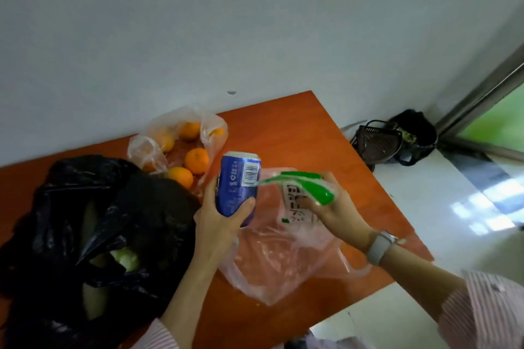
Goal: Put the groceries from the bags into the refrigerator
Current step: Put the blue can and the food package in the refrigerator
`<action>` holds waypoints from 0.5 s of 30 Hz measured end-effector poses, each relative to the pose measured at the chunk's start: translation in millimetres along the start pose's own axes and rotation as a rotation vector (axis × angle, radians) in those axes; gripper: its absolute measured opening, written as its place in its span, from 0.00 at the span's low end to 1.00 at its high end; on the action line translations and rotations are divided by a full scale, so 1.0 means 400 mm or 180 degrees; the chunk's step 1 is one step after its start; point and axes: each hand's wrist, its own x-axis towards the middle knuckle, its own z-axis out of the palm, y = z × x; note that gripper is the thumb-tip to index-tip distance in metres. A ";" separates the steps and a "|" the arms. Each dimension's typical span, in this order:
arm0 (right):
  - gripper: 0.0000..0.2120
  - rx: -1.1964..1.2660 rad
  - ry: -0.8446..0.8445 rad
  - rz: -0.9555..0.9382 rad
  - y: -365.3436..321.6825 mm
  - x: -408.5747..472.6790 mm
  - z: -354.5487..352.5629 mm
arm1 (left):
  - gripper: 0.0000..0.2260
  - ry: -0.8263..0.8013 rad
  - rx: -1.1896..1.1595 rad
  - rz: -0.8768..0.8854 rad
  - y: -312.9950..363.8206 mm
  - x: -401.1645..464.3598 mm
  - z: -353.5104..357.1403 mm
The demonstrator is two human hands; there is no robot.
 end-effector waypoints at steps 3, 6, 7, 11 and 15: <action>0.13 0.0918 0.0709 -0.0110 -0.095 0.019 -0.036 | 0.37 -0.0086 -0.0119 0.0055 0.033 0.028 -0.001; 0.10 0.1879 0.1422 -0.0186 -0.170 0.043 -0.098 | 0.38 -0.0097 0.0298 0.0333 0.083 0.049 -0.002; 0.09 0.2145 0.1645 -0.0103 -0.188 0.049 -0.124 | 0.40 -0.0113 0.0436 0.0455 0.105 0.054 0.000; 0.09 0.2419 0.2260 -0.0018 -0.239 0.038 -0.242 | 0.39 -0.0324 0.0243 0.0864 0.219 0.070 0.029; 0.09 0.2387 0.2517 -0.0086 -0.237 -0.057 -0.346 | 0.34 -0.0393 -0.0222 0.1015 0.336 0.046 0.093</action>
